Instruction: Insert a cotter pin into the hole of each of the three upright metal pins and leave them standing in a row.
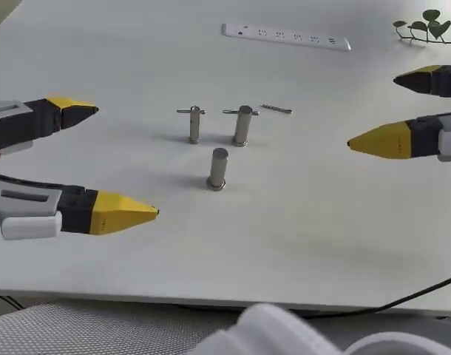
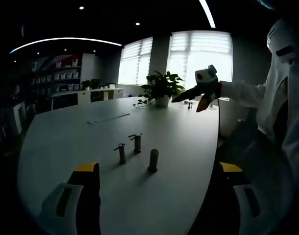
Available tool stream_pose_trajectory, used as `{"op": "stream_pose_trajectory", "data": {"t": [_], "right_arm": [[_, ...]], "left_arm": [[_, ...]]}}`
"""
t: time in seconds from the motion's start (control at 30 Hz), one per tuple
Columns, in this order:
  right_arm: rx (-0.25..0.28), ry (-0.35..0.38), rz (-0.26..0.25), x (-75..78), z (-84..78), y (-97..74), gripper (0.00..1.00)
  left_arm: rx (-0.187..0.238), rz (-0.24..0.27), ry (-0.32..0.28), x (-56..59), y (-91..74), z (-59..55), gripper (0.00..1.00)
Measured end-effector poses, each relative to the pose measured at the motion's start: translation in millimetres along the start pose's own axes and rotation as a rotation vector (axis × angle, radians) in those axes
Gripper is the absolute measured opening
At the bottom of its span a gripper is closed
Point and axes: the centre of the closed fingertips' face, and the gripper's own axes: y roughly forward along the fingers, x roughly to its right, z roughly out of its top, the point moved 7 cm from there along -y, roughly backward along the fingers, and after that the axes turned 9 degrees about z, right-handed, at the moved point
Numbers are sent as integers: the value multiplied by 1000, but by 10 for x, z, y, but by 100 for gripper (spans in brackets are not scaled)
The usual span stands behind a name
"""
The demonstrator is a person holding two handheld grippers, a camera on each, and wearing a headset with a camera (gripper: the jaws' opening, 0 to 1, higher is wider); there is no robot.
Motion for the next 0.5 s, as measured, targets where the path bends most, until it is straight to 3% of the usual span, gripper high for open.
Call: {"op": "stream_pose_trajectory", "data": {"t": [0.23,0.4,0.5], "right_arm": [[-78,-64,50,237,188,187,91],[-108,-54,111,417,259,402,90],[-154,-71,138,516,257,540,89]], "left_arm": [[-30,18,-29,-35,-8,-138,99],[1,49,-52,-81,-19,-139,99],[-4,57,-53,-90,-24,-148,99]]}}
